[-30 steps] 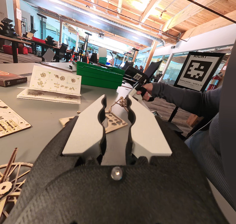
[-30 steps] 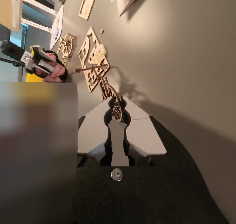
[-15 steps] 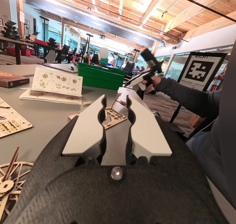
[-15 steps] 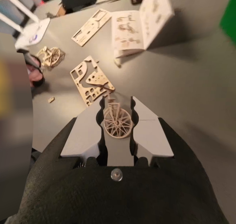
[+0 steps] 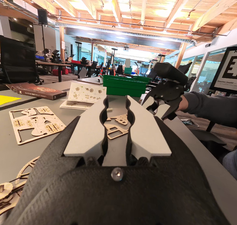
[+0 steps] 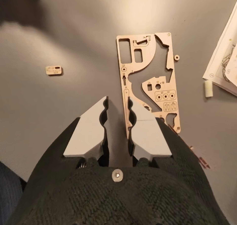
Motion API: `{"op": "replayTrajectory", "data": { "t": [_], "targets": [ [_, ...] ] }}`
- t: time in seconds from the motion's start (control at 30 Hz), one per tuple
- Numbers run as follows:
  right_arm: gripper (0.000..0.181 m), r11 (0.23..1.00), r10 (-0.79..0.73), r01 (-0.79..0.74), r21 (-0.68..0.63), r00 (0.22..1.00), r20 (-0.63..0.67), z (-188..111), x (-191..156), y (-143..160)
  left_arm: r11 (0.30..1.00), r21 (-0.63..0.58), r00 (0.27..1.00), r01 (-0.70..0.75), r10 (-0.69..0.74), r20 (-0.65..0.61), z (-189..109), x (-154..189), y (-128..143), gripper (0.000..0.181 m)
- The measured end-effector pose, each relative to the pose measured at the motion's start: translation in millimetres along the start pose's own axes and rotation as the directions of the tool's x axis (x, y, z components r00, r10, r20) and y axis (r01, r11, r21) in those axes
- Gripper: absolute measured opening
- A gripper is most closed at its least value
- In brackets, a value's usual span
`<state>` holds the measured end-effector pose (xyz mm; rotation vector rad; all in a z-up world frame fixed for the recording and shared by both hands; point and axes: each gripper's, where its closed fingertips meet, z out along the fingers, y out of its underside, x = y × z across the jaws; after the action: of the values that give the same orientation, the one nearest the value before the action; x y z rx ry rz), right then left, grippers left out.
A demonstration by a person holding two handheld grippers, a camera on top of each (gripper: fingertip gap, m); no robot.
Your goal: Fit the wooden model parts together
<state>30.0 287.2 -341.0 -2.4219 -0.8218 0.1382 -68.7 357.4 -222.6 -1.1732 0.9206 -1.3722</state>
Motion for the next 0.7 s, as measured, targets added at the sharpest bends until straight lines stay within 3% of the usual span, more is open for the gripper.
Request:
{"op": "replayTrajectory", "data": {
  "t": [0.17, 0.27, 0.33, 0.43, 0.53, 0.7],
  "targets": [
    [0.026, 0.998, -0.066, 0.066, -0.018, 0.997, -0.048, 7.7, 13.7, -6.1, 1.000, 0.001, 1.000, 0.004, -0.004, 0.002, 0.8, -1.8, 0.3, 0.024],
    [0.025, 0.999, -0.033, 0.034, -0.028, 0.999, 0.042, 11.7, 7.3, -10.0, 1.000, 0.012, 1.000, 0.020, -0.020, 0.008, -0.6, -3.2, -2.4, 0.024],
    [0.013, 0.999, -0.031, 0.035, -0.037, 0.996, 0.083, 13.1, 4.2, -10.9, 0.999, -0.006, 0.999, 0.050, -0.050, -0.015, -2.1, 0.2, -2.4, 0.006],
    [0.012, 0.998, -0.063, 0.065, -0.020, 0.993, 0.105, 14.7, 0.2, -14.9, 0.987, -0.059, 0.989, 0.148, -0.147, 0.009, -2.4, -7.3, 1.4, 0.004],
    [0.011, 0.994, -0.093, 0.083, 0.077, 0.987, 0.130, 14.3, -10.2, -26.5, 0.953, -0.133, 0.960, 0.271, -0.257, 0.112, -4.8, -27.9, 16.0, 0.017],
    [0.000, 0.935, -0.212, 0.203, 0.291, 0.977, 0.001, 2.1, -14.4, -54.6, 0.848, -0.227, 0.867, 0.478, -0.415, 0.276, -7.6, -49.5, 43.1, 0.055]
  ]
}}
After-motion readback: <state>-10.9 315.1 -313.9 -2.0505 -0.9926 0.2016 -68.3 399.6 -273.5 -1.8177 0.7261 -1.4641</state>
